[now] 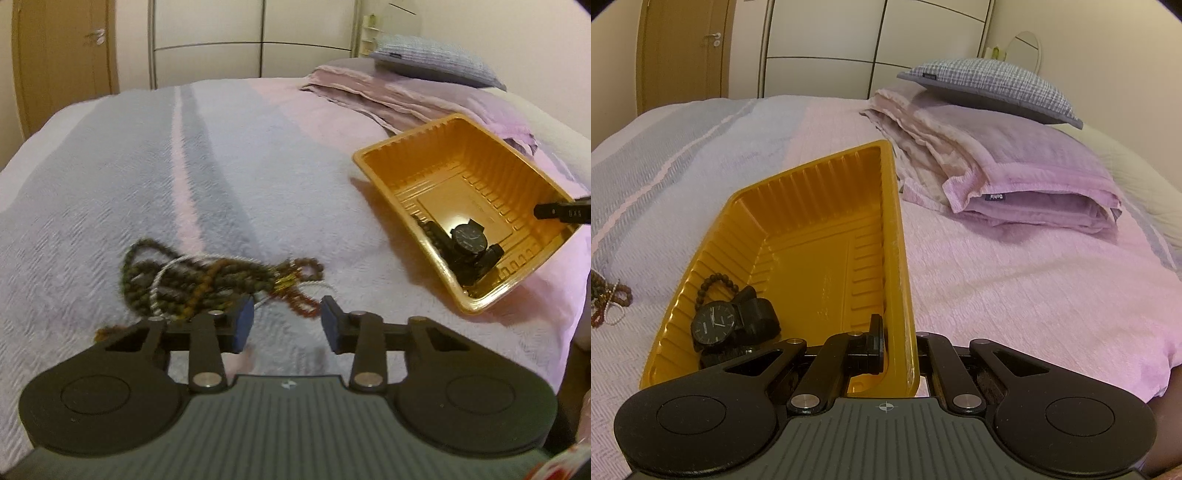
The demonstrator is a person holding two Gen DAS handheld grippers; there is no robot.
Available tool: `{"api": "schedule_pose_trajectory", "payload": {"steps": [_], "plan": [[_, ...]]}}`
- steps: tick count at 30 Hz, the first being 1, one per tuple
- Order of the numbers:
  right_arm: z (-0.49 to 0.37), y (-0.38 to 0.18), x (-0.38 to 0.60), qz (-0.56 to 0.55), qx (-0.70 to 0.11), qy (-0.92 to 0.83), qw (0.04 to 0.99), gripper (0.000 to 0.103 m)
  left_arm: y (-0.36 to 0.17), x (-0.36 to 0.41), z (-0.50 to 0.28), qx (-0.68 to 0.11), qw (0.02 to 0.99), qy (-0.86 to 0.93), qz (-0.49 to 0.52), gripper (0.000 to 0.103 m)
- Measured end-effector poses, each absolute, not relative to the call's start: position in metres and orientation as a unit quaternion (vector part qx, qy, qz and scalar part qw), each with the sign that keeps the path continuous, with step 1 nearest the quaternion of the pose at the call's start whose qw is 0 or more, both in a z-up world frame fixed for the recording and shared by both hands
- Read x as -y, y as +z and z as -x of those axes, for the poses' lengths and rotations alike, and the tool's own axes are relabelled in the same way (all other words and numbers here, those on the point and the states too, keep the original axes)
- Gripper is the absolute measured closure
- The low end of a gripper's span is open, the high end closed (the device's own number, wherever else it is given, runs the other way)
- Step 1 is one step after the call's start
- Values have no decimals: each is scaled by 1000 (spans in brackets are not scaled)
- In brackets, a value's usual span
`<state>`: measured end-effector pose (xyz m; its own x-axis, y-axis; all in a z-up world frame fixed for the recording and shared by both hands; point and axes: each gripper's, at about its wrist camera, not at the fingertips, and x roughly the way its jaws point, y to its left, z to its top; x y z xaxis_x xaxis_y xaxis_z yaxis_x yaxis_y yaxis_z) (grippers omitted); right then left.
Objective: Organize jewelry
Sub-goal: 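Grasp a brown bead bracelet from the pile with the left gripper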
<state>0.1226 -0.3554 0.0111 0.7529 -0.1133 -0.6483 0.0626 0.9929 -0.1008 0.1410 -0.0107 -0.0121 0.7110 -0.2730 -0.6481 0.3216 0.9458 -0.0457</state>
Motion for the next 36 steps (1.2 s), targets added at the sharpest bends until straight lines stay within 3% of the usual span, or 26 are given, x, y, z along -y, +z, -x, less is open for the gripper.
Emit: {"api": "schedule_pose_trajectory", "payload": {"steps": [2,12,14,16,22,36], "plan": [[-123,11,356,37,-349,-47,935,99,-18,22,-145,-347,922,-166,-49,76],[-124,9,358,36,-352,-47,934,99,-50,60,-158,-355,903,-184,-160,82],[-124,8,359,36,-352,-48,934,99,-53,60,-159,-356,901,-185,-164,86],[-125,8,360,36,-353,-48,934,99,-54,59,-160,-357,900,-182,-169,98],[-125,6,361,34,-354,-49,933,99,-40,46,-151,-350,904,-183,-161,99],[-124,10,358,36,-350,-46,935,99,48,13,-133,-288,932,-203,-90,99]]}}
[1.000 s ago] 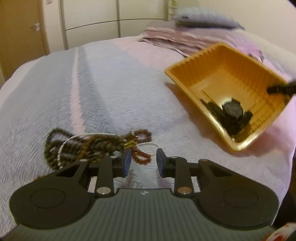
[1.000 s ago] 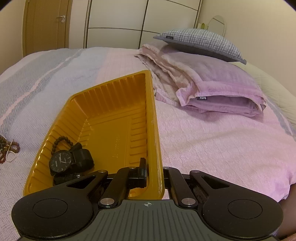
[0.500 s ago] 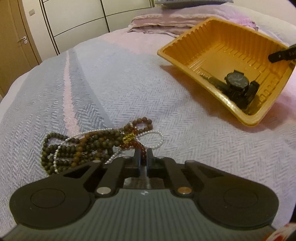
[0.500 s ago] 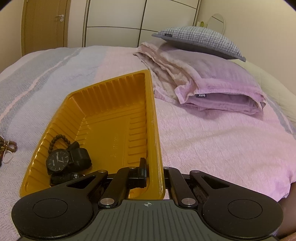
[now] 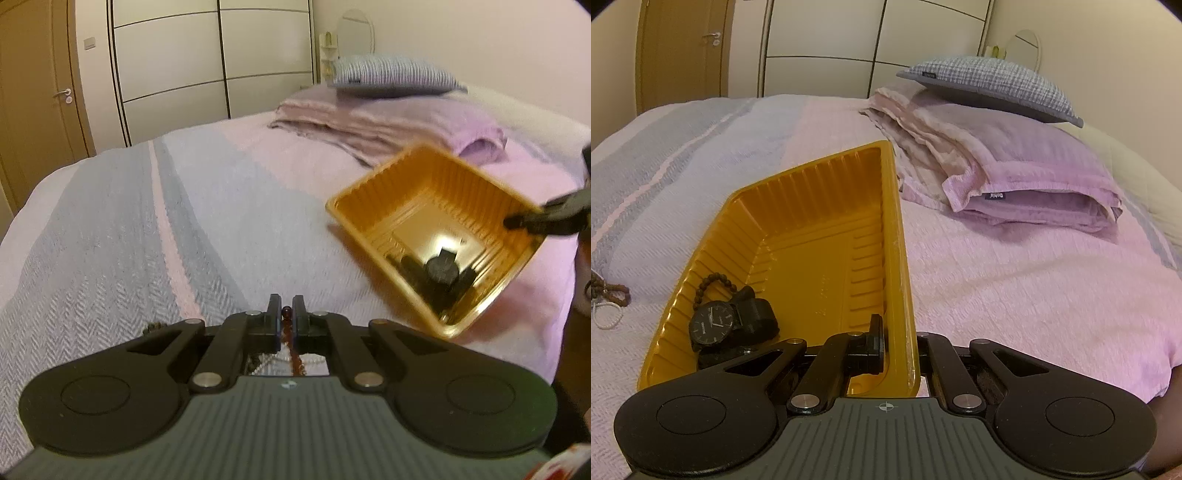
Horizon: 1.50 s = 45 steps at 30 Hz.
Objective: Organize jewelry
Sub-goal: 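Grasp a brown bead bracelet from the pile with the left gripper, then drop the brown bead bracelet into the tray with the left gripper while the right holds the tray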
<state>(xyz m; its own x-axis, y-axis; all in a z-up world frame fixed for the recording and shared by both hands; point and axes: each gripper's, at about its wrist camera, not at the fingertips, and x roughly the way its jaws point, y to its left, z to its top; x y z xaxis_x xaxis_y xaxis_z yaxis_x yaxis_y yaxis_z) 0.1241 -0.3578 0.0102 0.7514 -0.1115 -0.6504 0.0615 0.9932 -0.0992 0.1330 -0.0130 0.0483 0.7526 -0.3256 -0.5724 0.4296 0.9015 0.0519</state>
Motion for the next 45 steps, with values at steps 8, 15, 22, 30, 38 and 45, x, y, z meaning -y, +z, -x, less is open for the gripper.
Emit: {"api": "schedule_pose_trajectory", "payload": {"steps": [8,15,22,30,38,45], "plan": [[-124,11,358,34,-347,-44,936,99,63,24,-129,-277,930,-228,-86,99],[-124,11,359,33,-347,-42,936,99,59,68,-131,-281,913,-290,-62,99],[-125,12,359,30,-343,-41,938,99,49,114,-140,-291,889,-349,-49,99],[-126,11,360,31,-344,-41,938,99,32,146,-151,-314,870,-375,-52,99],[-126,9,361,30,-347,-40,937,99,23,160,-157,-324,864,-380,-65,99],[-126,9,361,30,-348,-40,936,99,21,150,-162,-329,870,-363,-58,92]]}}
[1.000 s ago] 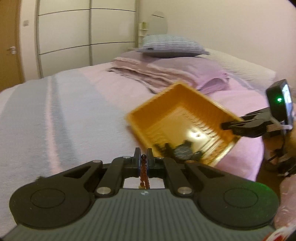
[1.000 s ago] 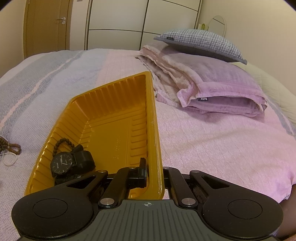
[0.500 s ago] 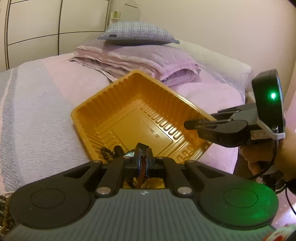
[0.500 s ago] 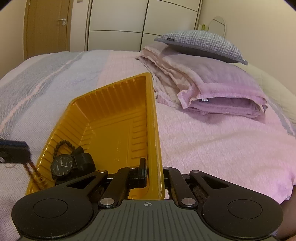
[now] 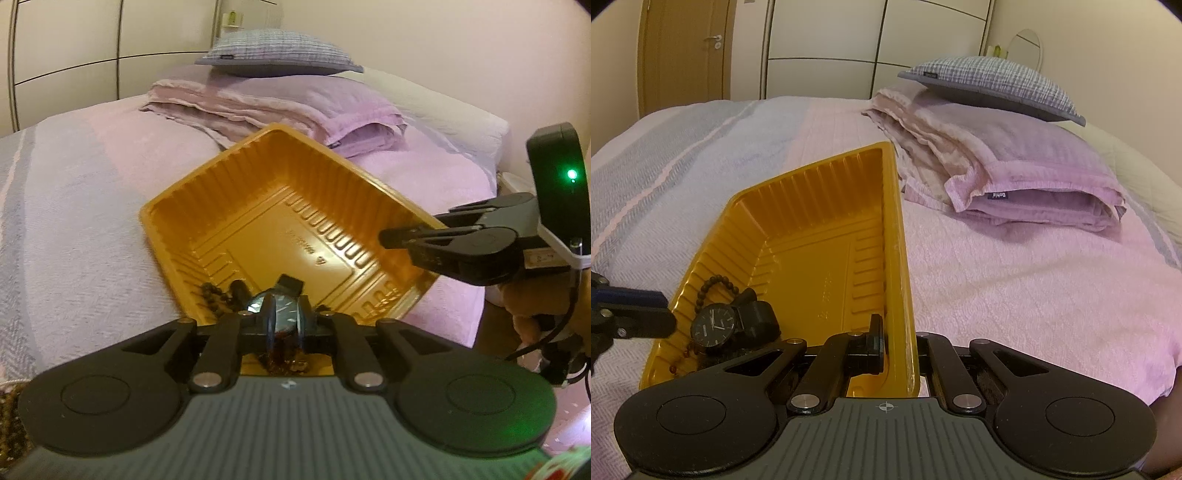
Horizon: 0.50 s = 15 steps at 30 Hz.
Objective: Organize jewelry
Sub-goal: 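Drop the brown bead bracelet into the tray with the left gripper while the right holds the tray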
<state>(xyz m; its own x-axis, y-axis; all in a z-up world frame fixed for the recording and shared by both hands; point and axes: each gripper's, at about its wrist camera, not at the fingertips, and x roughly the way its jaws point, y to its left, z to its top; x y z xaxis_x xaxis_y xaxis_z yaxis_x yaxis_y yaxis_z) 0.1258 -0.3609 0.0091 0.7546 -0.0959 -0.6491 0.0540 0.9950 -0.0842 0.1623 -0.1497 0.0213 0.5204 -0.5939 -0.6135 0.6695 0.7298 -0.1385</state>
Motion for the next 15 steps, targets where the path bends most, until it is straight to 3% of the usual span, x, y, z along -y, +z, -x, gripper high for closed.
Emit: {"api": "schedule_pose_trajectory", "payload": {"steps": [15], "plan": [[-125,13,360,43,-364,-25,930,99,16,63,-161,-336,905,-259,-34,84]]}}
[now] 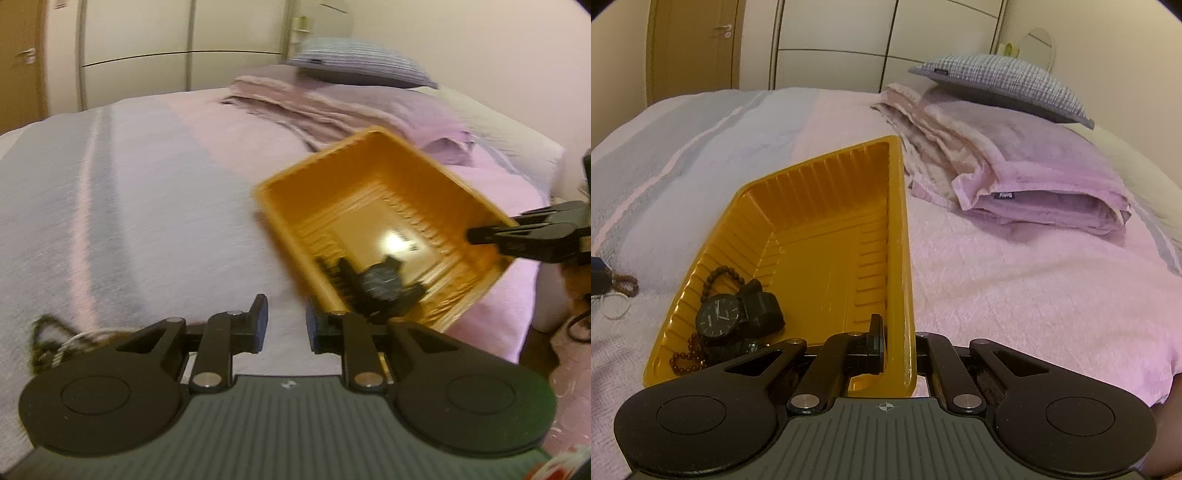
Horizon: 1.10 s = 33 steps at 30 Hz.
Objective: Organize jewelry
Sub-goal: 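Drop the brown bead bracelet into the tray with the left gripper while the right holds the tray, then grasp a long brown bead necklace from the pile with the left gripper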
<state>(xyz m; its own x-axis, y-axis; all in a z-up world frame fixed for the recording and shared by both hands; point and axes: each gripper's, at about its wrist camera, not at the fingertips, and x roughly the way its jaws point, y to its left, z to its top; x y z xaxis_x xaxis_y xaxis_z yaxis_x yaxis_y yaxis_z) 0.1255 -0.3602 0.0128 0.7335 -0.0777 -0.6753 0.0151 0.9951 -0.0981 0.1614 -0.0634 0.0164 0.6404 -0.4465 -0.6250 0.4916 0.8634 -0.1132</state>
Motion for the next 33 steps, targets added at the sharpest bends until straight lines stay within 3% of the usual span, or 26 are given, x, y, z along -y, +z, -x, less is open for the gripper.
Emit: {"api": "schedule_pose_trajectory", "payload": {"steps": [9,25,33], "plan": [[-130,15,365,55,-406,8,912,98,9,10,-159,-346,919,-191,-15,78],[-157,26,371,111,-430,59,894,97,-10,-55,-144,-362,925,-112,-17,78],[-156,25,371,114,-429,62,894,97,-14,-40,-160,-356,919,-139,-95,78]]}}
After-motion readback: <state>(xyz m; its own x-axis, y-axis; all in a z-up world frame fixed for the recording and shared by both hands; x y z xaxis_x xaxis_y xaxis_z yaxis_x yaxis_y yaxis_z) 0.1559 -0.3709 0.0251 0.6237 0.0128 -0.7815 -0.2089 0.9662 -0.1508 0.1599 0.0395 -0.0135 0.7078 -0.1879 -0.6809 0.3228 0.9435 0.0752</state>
